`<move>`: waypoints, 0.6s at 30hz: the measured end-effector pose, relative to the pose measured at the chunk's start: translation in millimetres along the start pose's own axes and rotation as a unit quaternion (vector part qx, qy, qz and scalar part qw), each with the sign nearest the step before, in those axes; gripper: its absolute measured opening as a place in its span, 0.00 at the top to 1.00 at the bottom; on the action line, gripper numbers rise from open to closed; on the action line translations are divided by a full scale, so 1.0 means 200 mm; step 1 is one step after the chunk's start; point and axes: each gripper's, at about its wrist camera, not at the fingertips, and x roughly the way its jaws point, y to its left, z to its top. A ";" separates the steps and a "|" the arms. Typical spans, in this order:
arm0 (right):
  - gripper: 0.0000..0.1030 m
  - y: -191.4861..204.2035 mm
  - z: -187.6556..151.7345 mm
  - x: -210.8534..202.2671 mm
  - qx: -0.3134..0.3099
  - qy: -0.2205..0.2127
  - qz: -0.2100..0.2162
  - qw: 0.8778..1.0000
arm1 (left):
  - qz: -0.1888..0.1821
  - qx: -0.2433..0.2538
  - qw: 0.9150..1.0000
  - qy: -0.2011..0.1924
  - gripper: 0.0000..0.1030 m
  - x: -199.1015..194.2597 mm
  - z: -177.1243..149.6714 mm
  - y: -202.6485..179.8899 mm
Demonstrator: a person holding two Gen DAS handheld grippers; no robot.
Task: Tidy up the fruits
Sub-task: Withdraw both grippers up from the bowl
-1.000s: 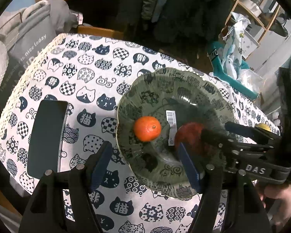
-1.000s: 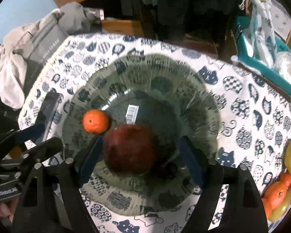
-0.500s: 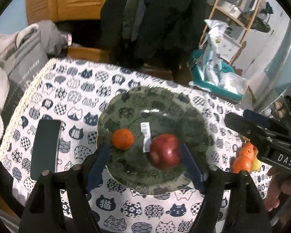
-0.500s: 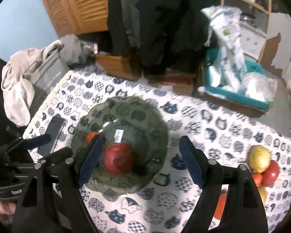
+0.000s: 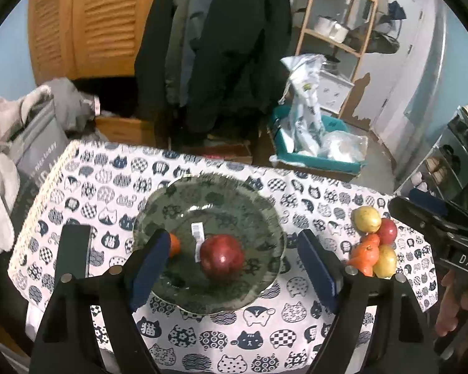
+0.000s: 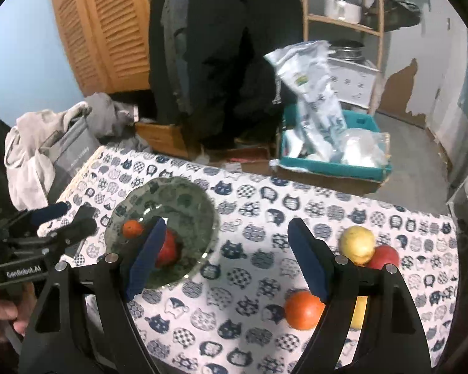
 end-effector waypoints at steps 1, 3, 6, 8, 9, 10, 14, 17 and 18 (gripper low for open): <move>0.21 -0.02 -0.01 -0.03 0.002 -0.004 -0.001 1.000 | 0.003 0.006 1.000 -0.007 0.15 -0.02 0.00 -0.03; 0.21 -0.06 -0.01 -0.09 0.005 -0.012 -0.004 1.000 | 0.008 0.015 1.000 -0.018 0.15 -0.06 0.01 -0.07; 0.21 -0.11 -0.02 -0.18 0.011 -0.024 -0.011 1.000 | 0.012 0.026 0.999 -0.031 0.12 -0.12 0.01 -0.14; 0.21 -0.15 -0.04 -0.23 0.015 -0.032 -0.012 0.999 | 0.014 0.031 0.999 -0.039 0.07 -0.15 0.01 -0.17; 0.21 -0.17 -0.04 -0.26 0.016 -0.035 -0.013 0.999 | 0.015 0.035 0.998 -0.042 0.05 -0.16 0.01 -0.19; 0.21 -0.19 -0.05 -0.29 0.018 -0.041 -0.015 0.999 | 0.020 0.041 0.998 -0.049 0.03 -0.18 0.02 -0.21; 0.21 -0.26 -0.08 -0.36 0.020 -0.050 -0.024 0.998 | 0.026 0.049 0.997 -0.058 0.02 -0.20 0.02 -0.26; 0.21 -0.31 -0.10 -0.41 0.020 -0.057 -0.034 0.998 | 0.023 0.050 0.997 -0.059 0.02 -0.21 0.03 -0.30; 0.21 -0.32 -0.11 -0.42 0.020 -0.059 -0.037 0.997 | 0.022 0.052 0.997 -0.061 0.02 -0.21 0.03 -0.32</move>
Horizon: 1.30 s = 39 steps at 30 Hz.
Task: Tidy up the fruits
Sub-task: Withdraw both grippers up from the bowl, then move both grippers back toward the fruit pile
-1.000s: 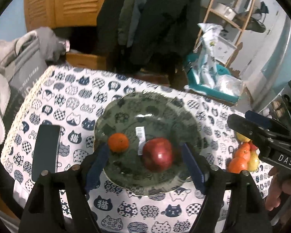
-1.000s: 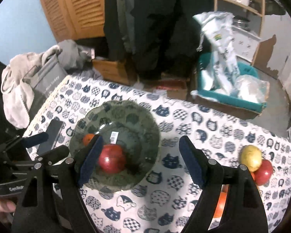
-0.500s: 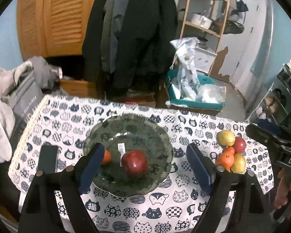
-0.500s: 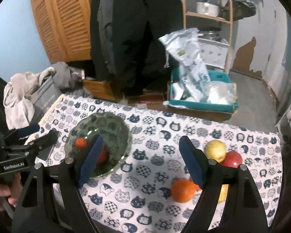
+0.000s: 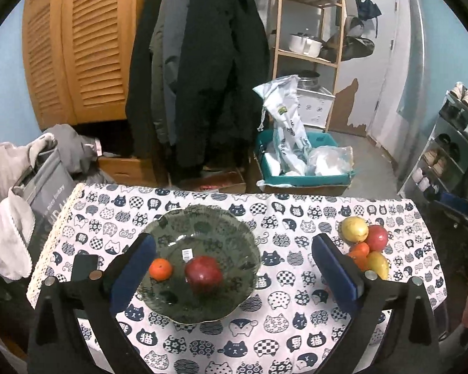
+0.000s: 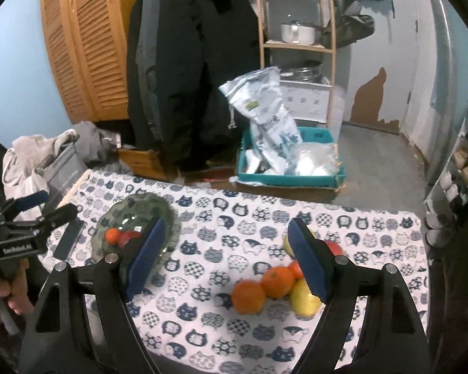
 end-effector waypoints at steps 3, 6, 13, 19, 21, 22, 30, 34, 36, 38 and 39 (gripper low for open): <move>0.21 -0.06 -0.02 -0.02 -0.007 -0.002 -0.021 1.000 | 0.001 0.009 1.000 -0.002 0.01 0.00 0.01 -0.05; 0.21 -0.12 -0.05 -0.04 -0.006 -0.001 -0.032 0.999 | -0.002 0.010 1.000 -0.001 0.01 0.00 0.00 -0.07; 0.21 -0.23 -0.07 -0.06 0.017 0.001 -0.034 0.999 | -0.010 0.013 1.000 -0.001 0.01 0.01 0.03 -0.15; 0.21 -0.28 -0.08 -0.07 0.020 0.003 -0.036 0.999 | -0.018 0.026 1.000 0.001 0.01 0.03 0.03 -0.24; 0.21 -0.30 -0.09 -0.06 0.021 0.008 -0.037 0.999 | -0.019 0.030 0.999 0.005 0.01 0.05 0.03 -0.27; 0.20 -0.31 -0.09 -0.05 0.022 0.011 -0.039 0.999 | -0.021 0.031 0.999 0.009 0.01 0.07 0.03 -0.28; 0.19 -0.38 -0.17 0.11 0.034 0.065 -0.043 0.996 | -0.032 0.039 0.997 0.054 0.01 0.26 -0.03 -0.39; 0.19 -0.43 -0.22 0.21 0.040 0.095 -0.055 0.993 | -0.029 0.044 0.996 0.074 0.01 0.36 -0.07 -0.43; 0.19 -0.46 -0.25 0.26 0.046 0.110 -0.058 0.991 | -0.028 0.045 0.995 0.086 0.01 0.41 -0.08 -0.46; 0.19 -0.48 -0.28 0.30 0.050 0.121 -0.060 0.990 | -0.028 0.044 0.994 0.095 0.01 0.45 -0.09 -0.48; 0.19 -0.50 -0.29 0.32 0.052 0.129 -0.062 0.988 | -0.029 0.044 0.994 0.098 0.01 0.47 -0.10 -0.48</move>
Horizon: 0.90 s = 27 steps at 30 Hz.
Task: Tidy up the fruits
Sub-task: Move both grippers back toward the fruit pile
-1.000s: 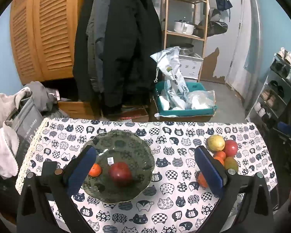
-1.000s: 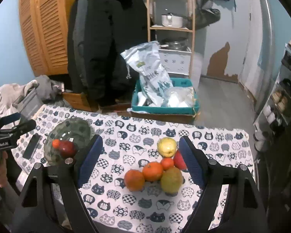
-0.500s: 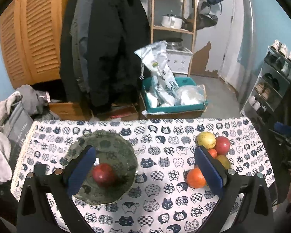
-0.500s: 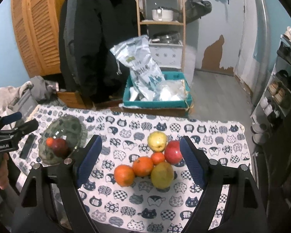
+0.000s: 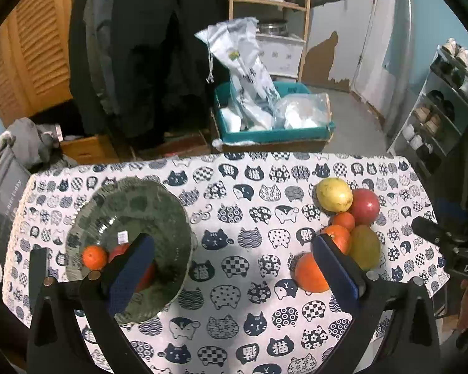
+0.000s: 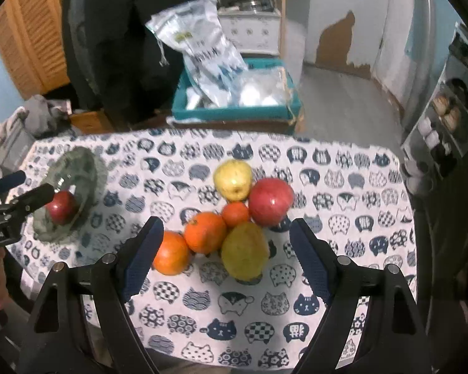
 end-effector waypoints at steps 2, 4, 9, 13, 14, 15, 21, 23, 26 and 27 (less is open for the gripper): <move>0.19 -0.02 -0.02 0.06 0.001 0.014 -0.005 1.000 | -0.002 0.000 1.000 0.008 0.01 0.04 -0.01 -0.02; 0.19 -0.04 -0.03 0.12 0.005 0.029 -0.008 1.000 | -0.002 0.004 1.000 0.019 0.01 0.09 -0.02 -0.04; 0.19 -0.09 -0.07 0.27 0.014 0.067 -0.011 0.998 | 0.001 0.019 0.999 0.043 0.01 0.20 -0.05 -0.10; 0.19 -0.10 -0.09 0.38 0.015 0.093 -0.015 0.995 | -0.004 0.024 0.997 0.067 0.01 0.29 -0.08 -0.13; 0.19 -0.11 -0.10 0.41 0.017 0.101 -0.014 0.995 | -0.006 0.025 0.997 0.071 0.01 0.31 -0.09 -0.14; 0.19 -0.11 -0.11 0.44 0.018 0.106 -0.014 0.994 | -0.007 0.027 0.997 0.076 0.01 0.33 -0.10 -0.15; 0.19 -0.12 -0.17 0.59 0.023 0.141 -0.005 0.990 | -0.008 0.040 0.994 0.101 0.01 0.43 -0.15 -0.20; 0.19 -0.13 -0.18 0.62 0.024 0.147 -0.001 0.989 | -0.010 0.041 0.993 0.106 0.01 0.44 -0.15 -0.21; 0.20 -0.13 -0.19 0.67 0.022 0.155 -0.001 0.988 | -0.018 0.038 0.993 0.114 0.01 0.46 -0.16 -0.22; 0.21 -0.13 -0.20 0.68 0.023 0.158 0.001 0.987 | -0.021 0.037 0.992 0.117 0.01 0.47 -0.16 -0.23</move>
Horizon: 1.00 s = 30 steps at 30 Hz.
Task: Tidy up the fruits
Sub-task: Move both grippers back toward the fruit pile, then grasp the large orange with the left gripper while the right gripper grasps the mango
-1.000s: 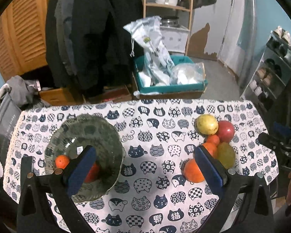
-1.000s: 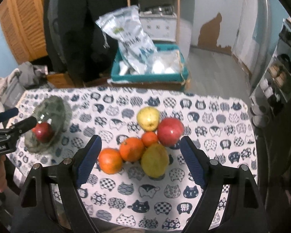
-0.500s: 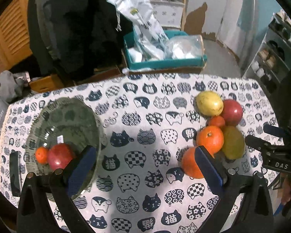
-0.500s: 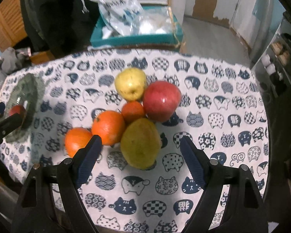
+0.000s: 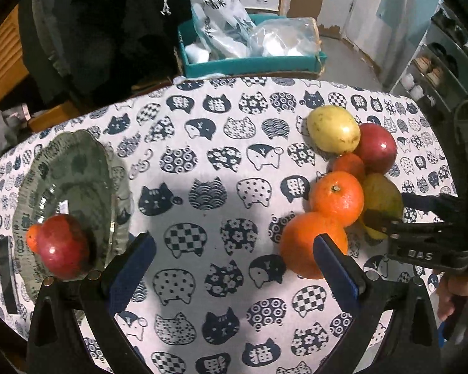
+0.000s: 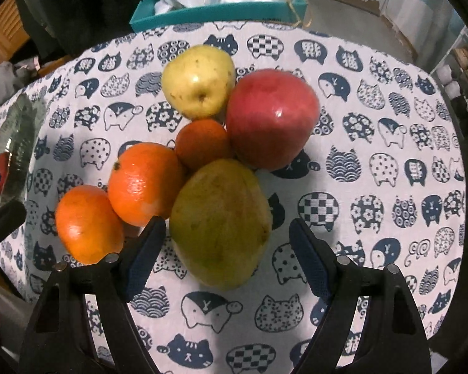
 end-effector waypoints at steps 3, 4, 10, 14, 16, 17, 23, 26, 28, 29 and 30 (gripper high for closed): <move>0.22 -0.02 0.01 0.02 0.007 0.001 0.016 1.000 | -0.011 -0.001 1.000 0.007 0.01 0.01 0.00 -0.03; 0.23 -0.03 0.01 0.02 0.008 0.002 0.019 1.000 | -0.016 -0.001 1.000 0.009 0.01 0.02 0.00 -0.04; 0.31 -0.05 -0.01 0.03 0.012 0.009 0.042 0.999 | -0.035 0.000 0.999 0.022 0.01 0.05 0.00 -0.10; 0.34 -0.04 -0.01 0.07 0.013 0.015 0.049 0.999 | -0.043 0.005 0.999 0.028 0.01 0.08 0.00 -0.15; 0.35 -0.03 -0.02 0.07 0.019 0.011 0.053 0.998 | -0.045 0.012 0.998 0.035 0.01 0.10 0.00 -0.18; 0.35 -0.03 -0.02 0.07 0.022 0.007 0.051 0.998 | -0.046 0.014 0.998 0.037 0.01 0.11 -0.01 -0.19; 0.35 -0.08 -0.09 0.02 0.039 -0.010 0.025 0.999 | -0.059 0.021 0.997 0.054 0.01 0.17 -0.01 -0.25; 0.35 -0.14 -0.12 -0.01 0.052 -0.019 0.011 0.998 | -0.061 0.020 0.996 0.063 0.01 0.21 -0.01 -0.27; 0.35 -0.19 -0.13 -0.04 0.061 -0.024 -0.001 0.998 | -0.067 0.016 0.995 0.071 0.01 0.24 -0.01 -0.28; 0.35 -0.22 -0.14 -0.05 0.067 -0.024 -0.003 0.997 | -0.070 0.014 0.995 0.074 0.01 0.25 -0.01 -0.28; 0.35 -0.24 -0.14 -0.06 0.072 -0.025 -0.003 0.997 | -0.073 0.013 0.994 0.077 0.01 0.26 -0.01 -0.29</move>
